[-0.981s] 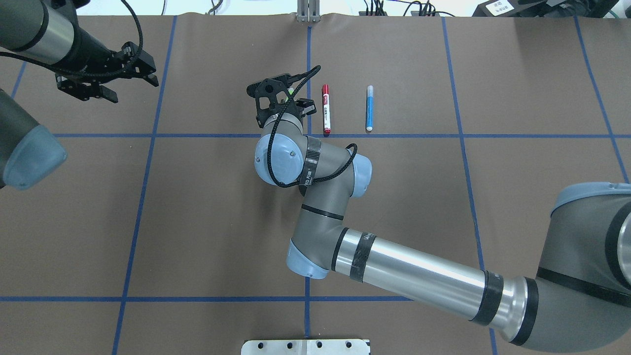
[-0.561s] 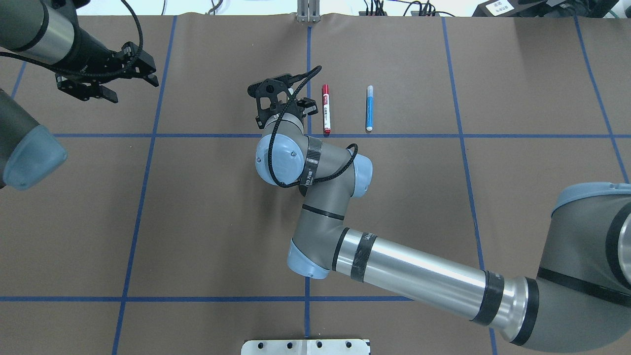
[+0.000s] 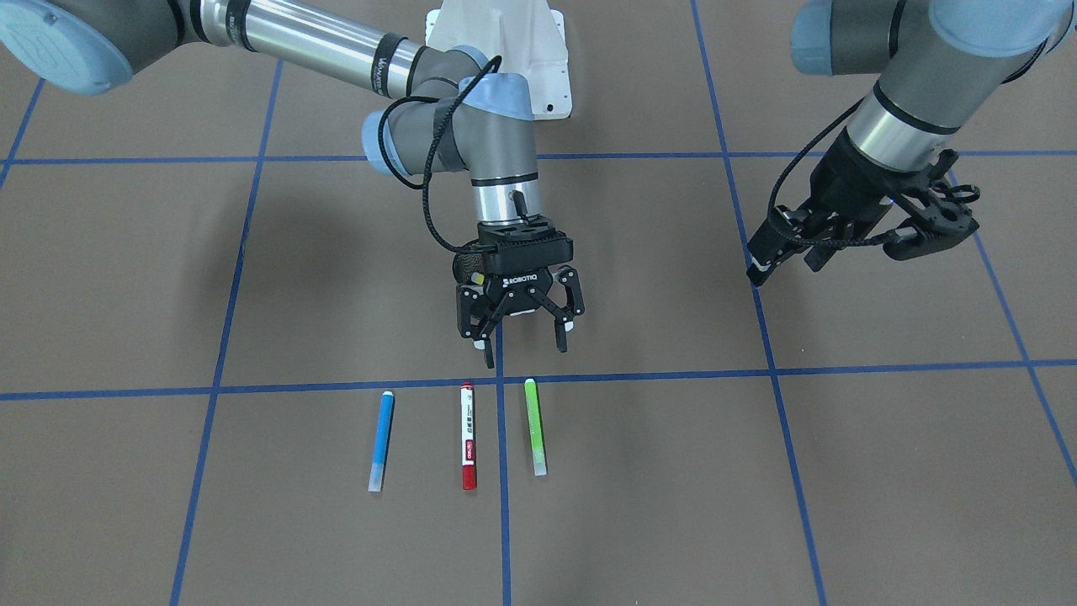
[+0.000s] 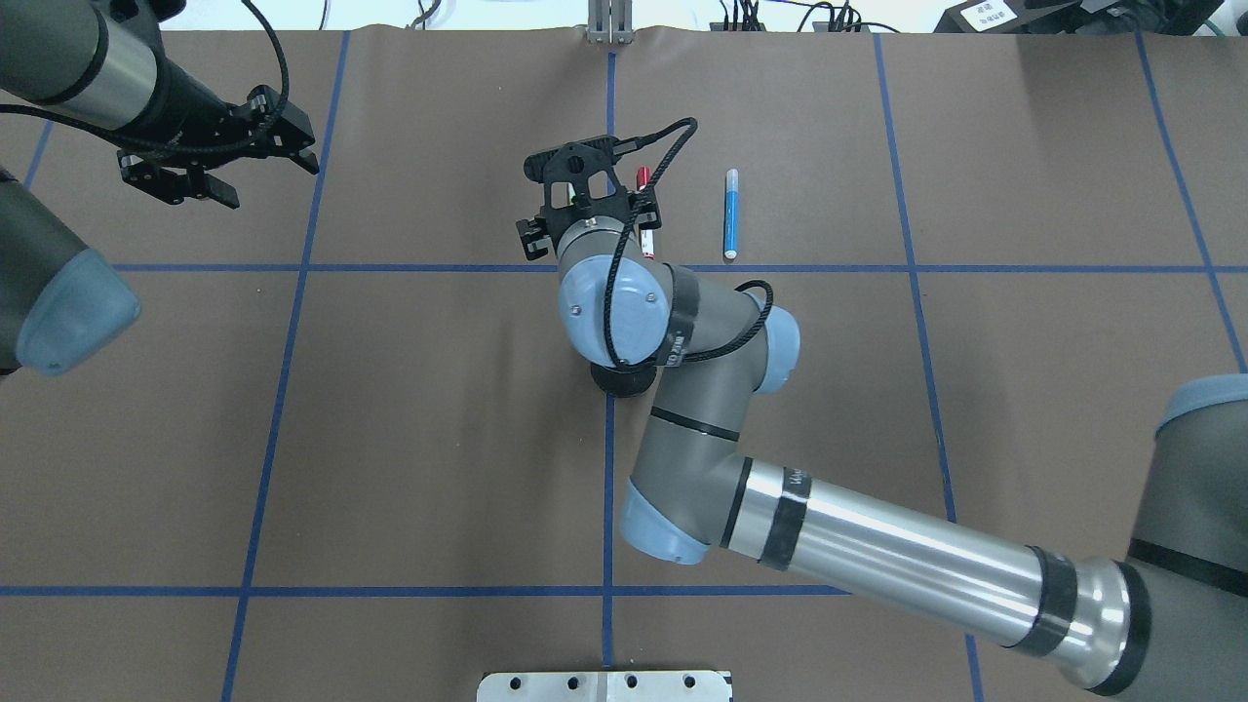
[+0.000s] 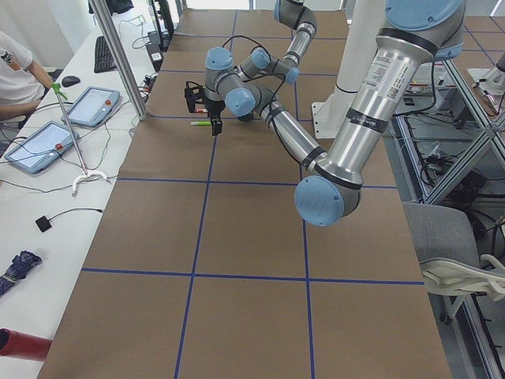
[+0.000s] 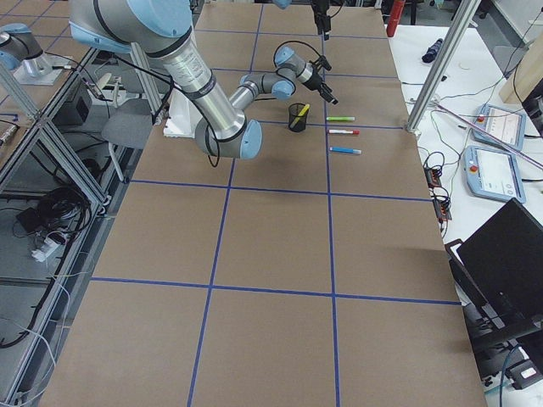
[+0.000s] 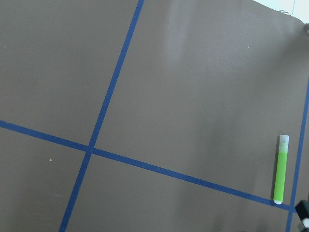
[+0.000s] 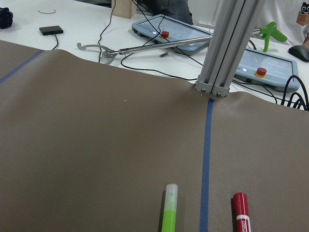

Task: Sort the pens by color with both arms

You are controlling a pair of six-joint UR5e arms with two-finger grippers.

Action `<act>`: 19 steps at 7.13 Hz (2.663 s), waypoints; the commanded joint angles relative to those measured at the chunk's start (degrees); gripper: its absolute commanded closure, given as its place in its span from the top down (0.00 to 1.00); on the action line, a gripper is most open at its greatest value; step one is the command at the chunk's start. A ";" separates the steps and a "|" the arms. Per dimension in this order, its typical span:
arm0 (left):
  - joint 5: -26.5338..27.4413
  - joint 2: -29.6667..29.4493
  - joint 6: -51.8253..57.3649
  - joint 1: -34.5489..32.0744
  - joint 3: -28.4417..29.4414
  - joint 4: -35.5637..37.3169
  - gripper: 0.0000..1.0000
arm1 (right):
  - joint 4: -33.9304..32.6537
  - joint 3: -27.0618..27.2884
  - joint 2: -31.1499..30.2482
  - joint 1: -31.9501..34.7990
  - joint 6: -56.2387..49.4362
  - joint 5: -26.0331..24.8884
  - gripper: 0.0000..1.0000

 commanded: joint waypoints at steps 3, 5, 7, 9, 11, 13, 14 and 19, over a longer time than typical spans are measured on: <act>0.04 -9.63 -10.02 6.19 2.35 7.55 0.92 | -6.64 21.82 -18.75 14.46 -0.22 25.71 1.00; -0.40 -17.81 -9.85 10.84 7.95 12.00 0.96 | -6.21 23.43 -27.64 22.02 -1.97 39.34 1.00; -0.84 -25.79 -9.41 14.63 18.92 11.64 0.99 | -6.47 21.69 -33.45 27.39 -8.63 47.28 1.00; -5.46 -30.65 -7.14 14.91 25.53 11.12 0.99 | -6.38 19.48 -34.10 28.47 -10.68 49.07 1.00; -13.90 -36.36 -3.19 14.91 37.29 10.85 0.99 | -6.29 18.34 -34.09 28.48 -10.68 49.16 1.00; -18.30 -36.73 -2.30 14.82 40.92 9.46 0.99 | -6.29 16.67 -34.18 28.82 -10.77 49.59 1.00; -18.33 -37.69 -2.20 14.91 43.21 8.40 0.99 | -6.29 14.05 -33.92 31.00 -11.64 54.21 1.00; -18.33 -39.46 -2.47 15.61 47.18 6.63 0.83 | -6.91 9.54 -31.90 36.03 -12.70 65.59 1.00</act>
